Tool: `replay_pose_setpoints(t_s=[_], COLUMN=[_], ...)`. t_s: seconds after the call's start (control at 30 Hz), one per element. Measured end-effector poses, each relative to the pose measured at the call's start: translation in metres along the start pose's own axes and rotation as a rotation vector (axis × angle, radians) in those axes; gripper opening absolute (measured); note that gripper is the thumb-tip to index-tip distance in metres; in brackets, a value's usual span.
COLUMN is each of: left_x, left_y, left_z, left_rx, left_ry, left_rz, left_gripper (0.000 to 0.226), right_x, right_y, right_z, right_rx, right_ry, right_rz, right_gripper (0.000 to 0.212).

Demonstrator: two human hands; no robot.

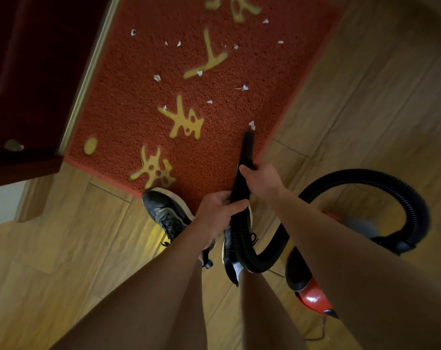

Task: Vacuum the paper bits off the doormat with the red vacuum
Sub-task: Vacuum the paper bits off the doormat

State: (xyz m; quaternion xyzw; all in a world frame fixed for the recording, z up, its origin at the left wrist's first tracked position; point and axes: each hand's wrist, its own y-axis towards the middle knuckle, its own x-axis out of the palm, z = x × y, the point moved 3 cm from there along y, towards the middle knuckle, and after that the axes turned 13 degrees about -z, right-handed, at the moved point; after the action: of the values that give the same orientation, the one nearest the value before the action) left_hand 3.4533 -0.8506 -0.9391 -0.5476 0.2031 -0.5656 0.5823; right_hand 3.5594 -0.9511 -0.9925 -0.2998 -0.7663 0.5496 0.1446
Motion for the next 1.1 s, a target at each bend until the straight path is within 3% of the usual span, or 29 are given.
replay_pose_setpoints(t_s=[0.17, 0.4, 0.6, 0.8, 1.1], left_x=[0.003, 0.001, -0.009, -0.027, -0.056], left_y=[0.007, 0.013, 0.01, 0.007, 0.006], left_z=[0.006, 0.014, 0.021, 0.026, 0.038], left_rx=[-0.001, 0.012, 0.015, 0.026, 0.061], left_ry=[0.04, 0.071, 0.05, 0.035, 0.011], left_rz=[0.005, -0.005, 0.003, 0.009, 0.014], left_gripper=[0.012, 0.014, 0.025, 0.014, 0.013], right_x=[-0.008, -0.014, -0.006, 0.006, 0.022], right_y=[0.004, 0.009, 0.013, 0.016, 0.025], right_z=[-0.002, -0.009, -0.024, -0.044, -0.075], right_rx=[0.005, -0.011, -0.062, -0.094, -0.143], right_ry=[0.018, 0.02, 0.012, -0.004, -0.019], right_rz=[0.005, 0.017, 0.007, 0.0, -0.029], right_gripper=[0.031, 0.025, 0.032, 0.031, 0.021])
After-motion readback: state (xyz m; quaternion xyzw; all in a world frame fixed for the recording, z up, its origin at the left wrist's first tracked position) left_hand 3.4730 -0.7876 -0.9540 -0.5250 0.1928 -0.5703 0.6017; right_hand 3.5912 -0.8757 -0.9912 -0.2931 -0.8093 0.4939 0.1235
